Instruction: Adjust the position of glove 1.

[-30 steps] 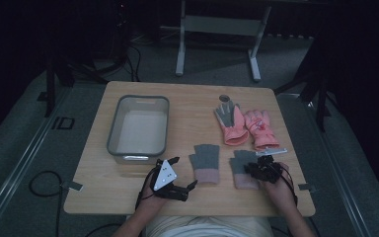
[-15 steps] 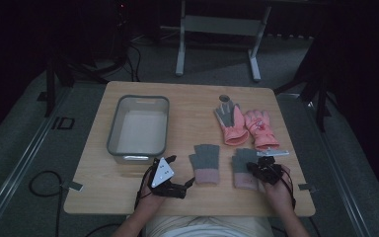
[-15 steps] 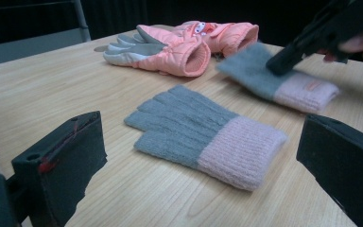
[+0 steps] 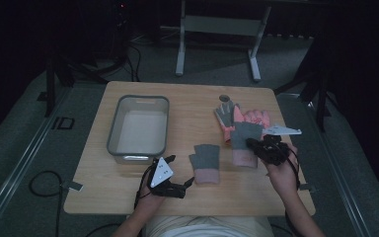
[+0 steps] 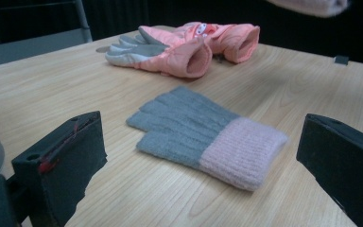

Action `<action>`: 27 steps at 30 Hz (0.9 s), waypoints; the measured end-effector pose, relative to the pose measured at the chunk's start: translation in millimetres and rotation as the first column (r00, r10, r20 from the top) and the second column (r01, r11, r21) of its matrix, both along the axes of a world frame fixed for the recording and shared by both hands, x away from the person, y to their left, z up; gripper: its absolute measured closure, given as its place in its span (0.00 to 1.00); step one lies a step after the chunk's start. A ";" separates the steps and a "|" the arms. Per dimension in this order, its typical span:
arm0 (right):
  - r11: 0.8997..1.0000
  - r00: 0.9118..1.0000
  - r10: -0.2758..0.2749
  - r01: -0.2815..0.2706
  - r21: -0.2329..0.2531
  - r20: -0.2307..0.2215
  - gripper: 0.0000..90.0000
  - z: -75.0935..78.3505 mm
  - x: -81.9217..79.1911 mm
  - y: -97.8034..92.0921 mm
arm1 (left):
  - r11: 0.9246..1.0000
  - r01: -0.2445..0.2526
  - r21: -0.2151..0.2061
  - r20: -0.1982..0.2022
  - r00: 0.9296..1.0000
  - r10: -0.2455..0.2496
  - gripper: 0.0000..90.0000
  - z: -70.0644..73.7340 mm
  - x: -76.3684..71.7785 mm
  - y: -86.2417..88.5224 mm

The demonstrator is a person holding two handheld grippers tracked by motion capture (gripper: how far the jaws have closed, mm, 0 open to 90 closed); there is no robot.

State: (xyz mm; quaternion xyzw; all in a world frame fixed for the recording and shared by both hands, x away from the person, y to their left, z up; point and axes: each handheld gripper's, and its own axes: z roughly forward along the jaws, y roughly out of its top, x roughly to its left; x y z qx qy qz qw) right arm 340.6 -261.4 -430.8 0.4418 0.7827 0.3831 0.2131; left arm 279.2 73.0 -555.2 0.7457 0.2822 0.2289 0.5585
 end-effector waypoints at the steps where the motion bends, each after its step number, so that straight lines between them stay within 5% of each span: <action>1: 1.000 1.000 0.005 -0.005 0.001 0.000 0.96 2.3 1.3 4.3 | 1.000 0.003 -0.007 -0.002 1.000 -0.003 0.02 -0.1 0.1 0.0; 7: 0.999 0.999 0.049 -0.049 0.008 0.000 0.96 2.7 5.4 36.0 | 1.000 0.005 -0.015 0.014 1.000 -0.005 0.01 1.0 -1.5 0.0; 14: 0.991 0.989 0.134 -0.134 0.001 -0.067 0.96 -22.8 9.0 77.1 | 1.000 -0.007 -0.020 0.007 1.000 0.007 0.02 1.6 -0.8 2.4; 27: 0.990 0.974 0.138 -0.138 0.013 -0.181 0.96 -67.1 15.2 92.1 | 1.000 0.004 -0.006 0.014 1.000 -0.004 0.01 1.2 -2.3 -0.6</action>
